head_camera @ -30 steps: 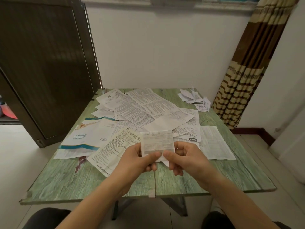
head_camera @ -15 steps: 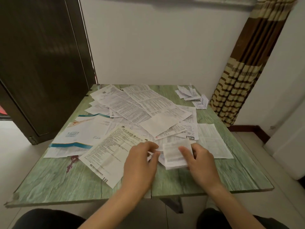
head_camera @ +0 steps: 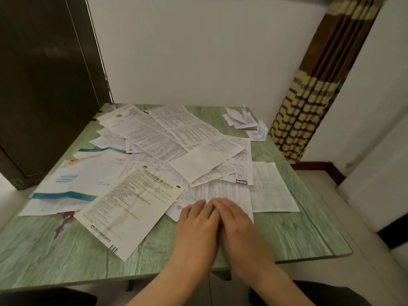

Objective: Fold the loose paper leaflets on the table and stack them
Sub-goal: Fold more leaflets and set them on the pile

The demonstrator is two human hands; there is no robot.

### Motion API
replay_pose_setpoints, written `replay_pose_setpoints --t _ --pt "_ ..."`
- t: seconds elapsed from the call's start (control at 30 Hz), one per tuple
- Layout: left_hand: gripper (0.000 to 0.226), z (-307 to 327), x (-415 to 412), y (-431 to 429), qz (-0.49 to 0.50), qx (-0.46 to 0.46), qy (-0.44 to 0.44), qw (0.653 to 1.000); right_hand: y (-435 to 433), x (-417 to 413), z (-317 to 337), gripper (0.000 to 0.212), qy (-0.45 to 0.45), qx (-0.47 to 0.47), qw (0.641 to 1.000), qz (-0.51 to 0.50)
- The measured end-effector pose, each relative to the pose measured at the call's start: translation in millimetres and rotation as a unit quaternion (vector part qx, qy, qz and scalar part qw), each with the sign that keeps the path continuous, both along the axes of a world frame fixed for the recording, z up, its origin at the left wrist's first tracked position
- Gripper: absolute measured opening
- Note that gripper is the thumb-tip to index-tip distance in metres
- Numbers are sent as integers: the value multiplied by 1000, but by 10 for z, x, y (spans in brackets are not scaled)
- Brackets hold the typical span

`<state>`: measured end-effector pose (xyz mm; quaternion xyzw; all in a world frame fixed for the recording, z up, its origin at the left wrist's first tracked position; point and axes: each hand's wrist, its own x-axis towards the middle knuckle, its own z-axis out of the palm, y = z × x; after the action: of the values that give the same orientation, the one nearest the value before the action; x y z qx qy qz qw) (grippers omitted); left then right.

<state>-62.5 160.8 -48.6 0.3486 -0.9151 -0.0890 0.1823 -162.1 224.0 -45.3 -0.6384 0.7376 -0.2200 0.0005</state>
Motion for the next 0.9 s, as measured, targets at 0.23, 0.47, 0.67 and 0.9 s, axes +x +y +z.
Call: replay_pose_setpoints --t 0.23,0.47,0.67,0.9 --pt "41 -14 19 -18 0 1 -32 999 127 -80 62 79 -10 140 990 30" --pt "31 -19 58 -37 19 -15 -74 997 229 -76 -77 73 90 135 984 -75" --pt "35 133 51 -35 -1 -30 -149 988 240 -142 -55 69 143 122 977 -97" --pt "44 443 -74 -189 -26 15 -199 979 273 -199 -90 56 103 140 979 -104"
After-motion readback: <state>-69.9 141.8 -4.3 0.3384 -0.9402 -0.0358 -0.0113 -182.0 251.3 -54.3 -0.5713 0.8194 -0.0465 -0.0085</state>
